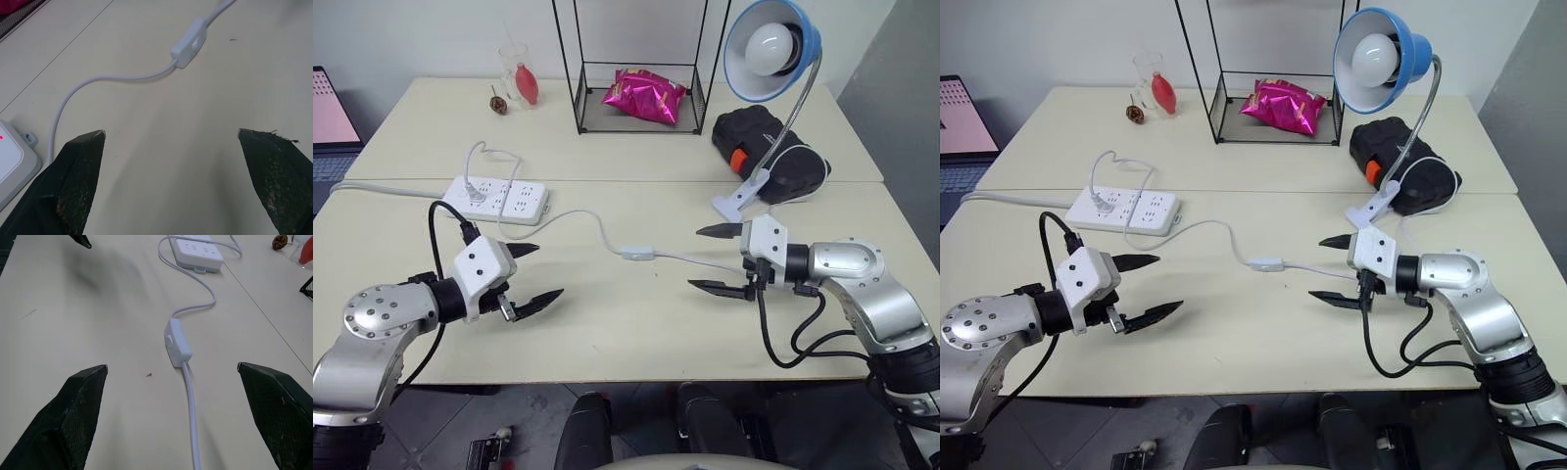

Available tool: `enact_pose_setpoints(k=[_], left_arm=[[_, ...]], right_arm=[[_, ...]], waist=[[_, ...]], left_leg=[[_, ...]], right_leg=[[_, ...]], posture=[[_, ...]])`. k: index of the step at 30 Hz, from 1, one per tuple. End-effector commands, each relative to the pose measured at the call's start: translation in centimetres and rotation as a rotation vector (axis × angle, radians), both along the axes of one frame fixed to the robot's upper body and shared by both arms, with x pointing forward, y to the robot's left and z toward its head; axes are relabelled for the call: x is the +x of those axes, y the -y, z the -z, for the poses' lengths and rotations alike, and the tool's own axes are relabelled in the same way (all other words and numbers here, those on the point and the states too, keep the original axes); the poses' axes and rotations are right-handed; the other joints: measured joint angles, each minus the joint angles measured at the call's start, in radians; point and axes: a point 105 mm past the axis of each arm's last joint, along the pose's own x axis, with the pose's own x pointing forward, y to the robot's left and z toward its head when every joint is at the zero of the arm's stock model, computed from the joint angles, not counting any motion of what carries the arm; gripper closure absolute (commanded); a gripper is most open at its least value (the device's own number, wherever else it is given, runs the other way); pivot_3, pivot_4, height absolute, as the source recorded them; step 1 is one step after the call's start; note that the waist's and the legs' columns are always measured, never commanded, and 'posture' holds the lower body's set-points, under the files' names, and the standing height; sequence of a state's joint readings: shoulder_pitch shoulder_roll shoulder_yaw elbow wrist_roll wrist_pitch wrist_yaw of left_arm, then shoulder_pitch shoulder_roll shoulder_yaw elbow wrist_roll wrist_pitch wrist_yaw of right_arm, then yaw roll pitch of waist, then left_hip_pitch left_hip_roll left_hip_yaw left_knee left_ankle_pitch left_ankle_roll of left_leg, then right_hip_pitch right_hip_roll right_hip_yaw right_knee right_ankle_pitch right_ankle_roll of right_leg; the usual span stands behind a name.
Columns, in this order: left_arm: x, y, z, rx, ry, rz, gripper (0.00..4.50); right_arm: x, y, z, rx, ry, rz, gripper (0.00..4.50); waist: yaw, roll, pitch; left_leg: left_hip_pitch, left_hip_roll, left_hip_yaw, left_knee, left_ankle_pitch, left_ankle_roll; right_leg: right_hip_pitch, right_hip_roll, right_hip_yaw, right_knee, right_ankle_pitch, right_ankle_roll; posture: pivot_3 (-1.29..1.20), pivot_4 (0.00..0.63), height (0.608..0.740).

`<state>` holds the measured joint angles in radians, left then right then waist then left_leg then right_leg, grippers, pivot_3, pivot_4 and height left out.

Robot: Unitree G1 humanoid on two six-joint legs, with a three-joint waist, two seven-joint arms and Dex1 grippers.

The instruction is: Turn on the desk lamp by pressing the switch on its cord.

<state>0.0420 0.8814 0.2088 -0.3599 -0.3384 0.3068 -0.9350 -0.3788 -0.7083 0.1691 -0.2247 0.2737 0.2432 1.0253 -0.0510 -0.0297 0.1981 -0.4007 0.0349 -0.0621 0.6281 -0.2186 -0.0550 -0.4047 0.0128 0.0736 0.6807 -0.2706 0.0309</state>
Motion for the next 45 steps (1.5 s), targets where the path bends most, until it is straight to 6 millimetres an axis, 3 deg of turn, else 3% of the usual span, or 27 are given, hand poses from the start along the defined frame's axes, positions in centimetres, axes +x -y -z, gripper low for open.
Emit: enact_pose_setpoints(k=[1, 8, 23, 30, 40, 45], left_arm=[[-0.5, 0.0, -0.8, 0.019, 0.021, 0.016, 0.0], [-0.3, -0.1, -0.7, 0.045, 0.026, -0.011, 0.0], [-0.7, 1.1, -1.9, 0.011, 0.051, 0.126, 0.0], [-0.9, 1.4, -1.6, 0.027, 0.019, 0.179, 0.0], [-0.5, 2.3, -1.5, 0.037, 0.019, 0.229, 0.0], [-0.6, 2.5, -1.3, 0.044, 0.016, 0.244, 0.0]], right_arm=[[-0.1, -0.3, -0.9, 0.006, 0.049, -0.025, 0.03], [-0.1, -0.2, -0.5, 0.004, 0.038, -0.024, 0.03], [0.1, -0.8, -0.4, 0.014, 0.017, -0.021, 0.03], [2.0, -2.1, 0.7, -0.054, -0.039, 0.011, 0.03], [5.5, -5.8, 1.8, -0.101, -0.153, -0.019, 0.03], [6.3, -7.0, 2.4, -0.108, -0.177, -0.049, 0.03]], waist=[[0.0, 0.0, 0.0], [0.0, 0.0, 0.0], [0.0, 0.0, 0.0], [-0.004, 0.0, 0.0], [-0.007, 0.0, 0.0], [-0.005, 0.0, 0.0]], left_leg=[[0.0, 0.0, 0.0, 0.0, 0.0, 0.0], [0.0, 0.0, 0.0, 0.0, 0.0, 0.0], [0.0, 0.0, 0.0, 0.0, 0.0, 0.0], [0.001, 0.001, 0.001, 0.0, 0.0, 0.0], [0.0, 0.001, 0.001, 0.0, 0.0, 0.0], [-0.001, 0.001, 0.0, 0.0, 0.0, 0.0]], right_leg=[[0.0, 0.0, 0.0, 0.0, 0.0, 0.0], [0.0, 0.0, 0.0, 0.0, 0.0, 0.0], [0.0, 0.0, 0.0, 0.0, 0.0, 0.0], [0.0, 0.0, 0.0, 0.0, 0.0, 0.0], [0.0, 0.001, 0.0, 0.001, 0.0, 0.0], [-0.001, 0.001, 0.0, 0.0, 0.001, -0.001]], posture=[[0.0, 0.15, 0.74], [0.0, 0.15, 0.74], [0.0, 0.15, 0.74], [0.0, 0.15, 0.74], [0.0, 0.15, 0.74], [0.0, 0.15, 0.74]])
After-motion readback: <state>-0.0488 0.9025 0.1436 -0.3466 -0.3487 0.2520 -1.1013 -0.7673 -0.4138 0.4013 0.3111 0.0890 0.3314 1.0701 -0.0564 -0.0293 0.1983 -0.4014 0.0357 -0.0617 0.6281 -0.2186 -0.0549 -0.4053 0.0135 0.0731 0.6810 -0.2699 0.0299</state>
